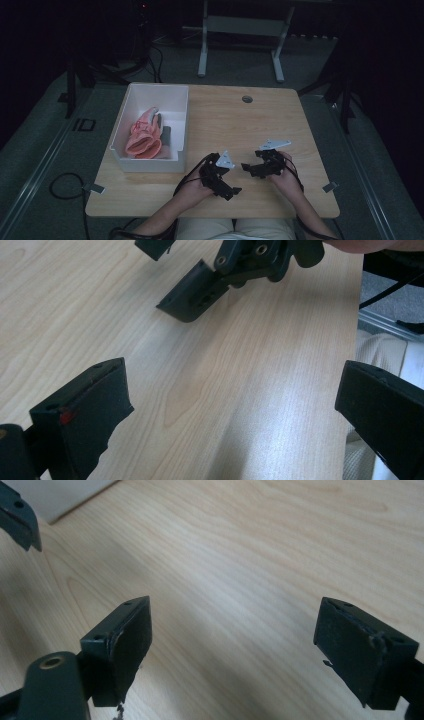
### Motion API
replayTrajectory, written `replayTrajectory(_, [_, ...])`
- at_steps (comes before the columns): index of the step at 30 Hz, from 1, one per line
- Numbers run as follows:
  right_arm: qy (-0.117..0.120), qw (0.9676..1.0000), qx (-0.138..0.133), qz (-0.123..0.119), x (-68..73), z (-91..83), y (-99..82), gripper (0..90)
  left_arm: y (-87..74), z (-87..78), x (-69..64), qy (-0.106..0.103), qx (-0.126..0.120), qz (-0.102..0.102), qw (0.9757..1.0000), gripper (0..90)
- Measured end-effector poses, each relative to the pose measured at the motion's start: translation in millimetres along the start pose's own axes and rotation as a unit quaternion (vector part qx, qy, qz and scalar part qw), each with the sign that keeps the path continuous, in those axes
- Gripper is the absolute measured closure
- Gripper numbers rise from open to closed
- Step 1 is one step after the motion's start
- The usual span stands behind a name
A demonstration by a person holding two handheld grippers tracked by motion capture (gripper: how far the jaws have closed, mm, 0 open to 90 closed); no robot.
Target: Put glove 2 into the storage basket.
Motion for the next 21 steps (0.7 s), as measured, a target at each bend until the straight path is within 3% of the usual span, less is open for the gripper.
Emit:
replayTrajectory(5, [0.001, 1.0, -0.004, -0.003, -3.3, -1.2, -10.8, 14.4, -7.4, 5.9, 0.6, -0.001, 0.0, -0.002, 1.0, 0.8])
replayTrajectory(13, [-0.017, 0.9998, -0.011, 0.009, -13.2, -3.2, -20.0, 14.1, -15.7, 14.7, 3.7, 0.008, 0.007, -0.006, 0.9999, 0.8])
replayTrajectory(21, [-0.08, 0.9965, -0.014, 0.023, -36.4, -5.0, -34.1, 13.9, -21.7, 17.0, 9.1, 0.012, 0.001, -0.017, 0.9998, 0.8])
Point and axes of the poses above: each handheld gripper's, and its own axes: z roughly forward along the jaws, y roughly out of its top, x roughly to its left, the point moved 5 cm from there along z, roughly forward along the jaws, and after that the axes turned 9 degrees about x, right-handed, at the moved point
